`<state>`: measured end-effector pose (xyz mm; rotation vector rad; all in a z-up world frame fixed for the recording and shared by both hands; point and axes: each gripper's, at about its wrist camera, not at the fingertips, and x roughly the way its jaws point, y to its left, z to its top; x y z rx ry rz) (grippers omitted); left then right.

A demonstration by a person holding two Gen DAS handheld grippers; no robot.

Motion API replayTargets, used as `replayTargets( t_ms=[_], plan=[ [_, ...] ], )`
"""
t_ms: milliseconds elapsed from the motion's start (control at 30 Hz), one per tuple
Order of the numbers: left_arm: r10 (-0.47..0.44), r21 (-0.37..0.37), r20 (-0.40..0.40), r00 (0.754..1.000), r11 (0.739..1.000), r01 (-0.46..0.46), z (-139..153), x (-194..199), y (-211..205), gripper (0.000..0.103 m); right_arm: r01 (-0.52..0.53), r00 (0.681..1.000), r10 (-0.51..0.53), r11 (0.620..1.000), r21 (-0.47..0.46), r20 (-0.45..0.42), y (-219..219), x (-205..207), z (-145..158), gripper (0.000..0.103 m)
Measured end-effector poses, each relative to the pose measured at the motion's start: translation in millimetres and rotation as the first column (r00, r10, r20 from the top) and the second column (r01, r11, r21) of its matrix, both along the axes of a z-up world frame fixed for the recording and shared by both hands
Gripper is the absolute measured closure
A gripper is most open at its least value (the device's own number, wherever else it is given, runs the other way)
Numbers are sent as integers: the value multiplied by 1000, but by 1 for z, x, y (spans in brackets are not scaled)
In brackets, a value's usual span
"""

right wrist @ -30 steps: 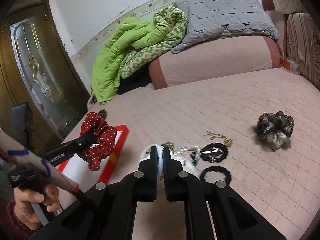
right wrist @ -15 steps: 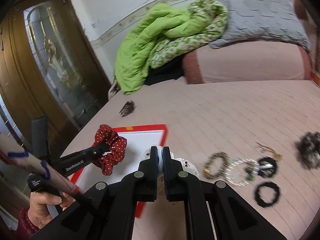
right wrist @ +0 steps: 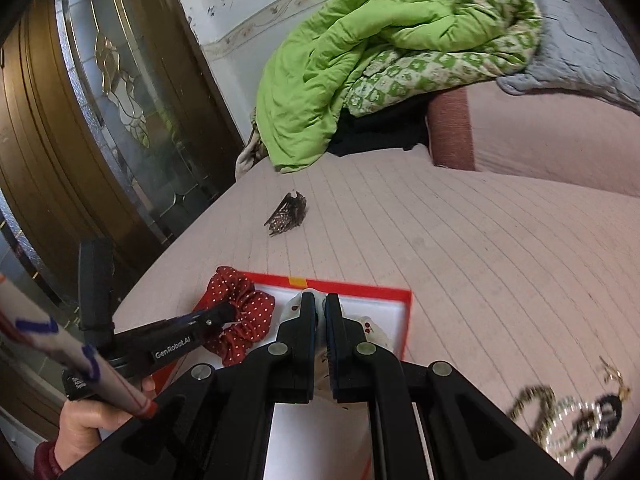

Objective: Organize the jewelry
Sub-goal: 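Lower both scrunchies into the tray and open both tools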

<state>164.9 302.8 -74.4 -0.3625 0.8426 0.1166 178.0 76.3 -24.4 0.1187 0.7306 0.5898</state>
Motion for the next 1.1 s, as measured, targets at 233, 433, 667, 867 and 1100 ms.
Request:
replayTargets(
  t_ms=[233,433,667,867,1100],
  plan=[
    [11,-20,-41,999,1000,-12,-14,15,8,89,18,1000,-20,997,-76,-24,26,40,-30,97],
    [3,7,-51,999,1000,-3,-16,19,2,89,14,993,-23,997,-80,-112,36,52,-60,97],
    [2,28,-75,997,1000,0,-20,22,-3,85,-32,986,10,992,-124,-169,46,52,-79,97],
    [23,37,-83,996,999,-20,-23,23,-1,67,-18,974,-16,989,-148,-225,45,59,-90,97],
    [47,25,-62,997,999,-45,-19,20,4,50,-35,978,2,987,-157,-209,47,57,-83,97]
  ],
)
